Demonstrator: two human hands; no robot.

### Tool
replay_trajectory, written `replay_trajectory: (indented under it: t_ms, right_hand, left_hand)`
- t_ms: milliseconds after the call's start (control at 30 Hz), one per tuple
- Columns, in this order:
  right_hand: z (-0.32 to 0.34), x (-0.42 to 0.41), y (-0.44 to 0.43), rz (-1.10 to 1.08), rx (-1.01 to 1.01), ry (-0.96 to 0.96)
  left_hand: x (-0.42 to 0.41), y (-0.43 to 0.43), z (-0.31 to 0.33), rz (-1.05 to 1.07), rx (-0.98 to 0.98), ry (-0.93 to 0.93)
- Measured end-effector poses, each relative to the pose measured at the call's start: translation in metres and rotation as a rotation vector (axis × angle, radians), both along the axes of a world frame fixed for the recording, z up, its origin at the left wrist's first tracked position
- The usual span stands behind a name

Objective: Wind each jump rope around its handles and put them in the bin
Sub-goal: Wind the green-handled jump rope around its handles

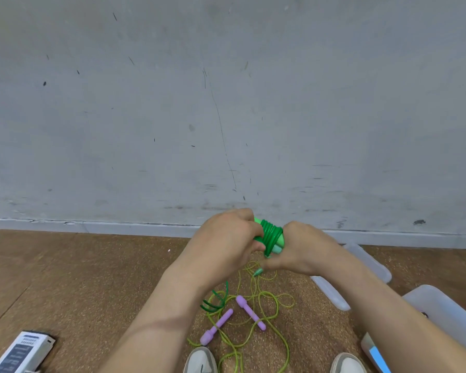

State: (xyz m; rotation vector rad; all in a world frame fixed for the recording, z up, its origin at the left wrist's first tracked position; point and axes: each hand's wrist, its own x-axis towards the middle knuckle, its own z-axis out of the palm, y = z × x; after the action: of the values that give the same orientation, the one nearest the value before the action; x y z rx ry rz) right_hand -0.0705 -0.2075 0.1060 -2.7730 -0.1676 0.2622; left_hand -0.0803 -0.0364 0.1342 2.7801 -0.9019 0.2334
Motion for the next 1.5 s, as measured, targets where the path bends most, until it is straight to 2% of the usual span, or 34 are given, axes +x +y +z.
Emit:
replay_trajectory:
  t_ms: [133,233,400,600,700,800,1067,1133,1200,1333,1433,1500]
  right_hand:
    - [-0.010,0.003,-0.010,0.085,0.282,0.081]
    - [-0.007,0.002,-0.014,0.109,0.353,0.146]
    - [0.009,-0.003,-0.014,0.222,0.171,0.267]
    - [0.019,-0.011,-0.009,0.290,0.006,0.325]
    - [0.018,-0.015,-0.004,0.282,-0.089,0.258]
    - [0.019,-0.017,-0.001,0.289,-0.084,0.191]
    - [0.037,-0.031,0.006,0.408,0.322,0.313]
    - [0.040,-0.031,0.004,0.403,0.424,0.363]
    - [0.043,-0.030,0.001,0.404,0.532,0.385]
    - [0.040,-0.028,-0.003,0.311,0.733,0.333]
    - [0.042,-0.026,-0.002,0.202,0.838,0.251]
    - [0.044,-0.022,-0.004,0.077,0.918,0.155]
  left_hand:
    - [0.001,0.000,0.002,-0.003,-0.073,0.068]
    - [0.002,0.001,0.006,0.023,-0.059,0.056]
    - [-0.005,-0.004,0.010,-0.006,0.024,0.053]
    - [-0.004,-0.009,0.014,0.054,-0.197,0.193]
    - [-0.002,-0.008,0.011,0.054,-0.235,0.300]
    - [0.006,-0.001,0.008,0.044,-0.379,0.482]
    - [0.025,0.017,-0.005,-0.212,-0.665,1.156]
    - [0.028,0.013,-0.012,-0.257,-0.769,1.272]
    - [0.028,0.005,-0.018,-0.231,-0.886,1.305]
    - [0.026,-0.015,-0.022,-0.036,-1.119,1.349]
    - [0.027,-0.027,-0.027,0.090,-1.207,1.162]
    - [0.026,-0.029,-0.027,0.142,-1.169,1.022]
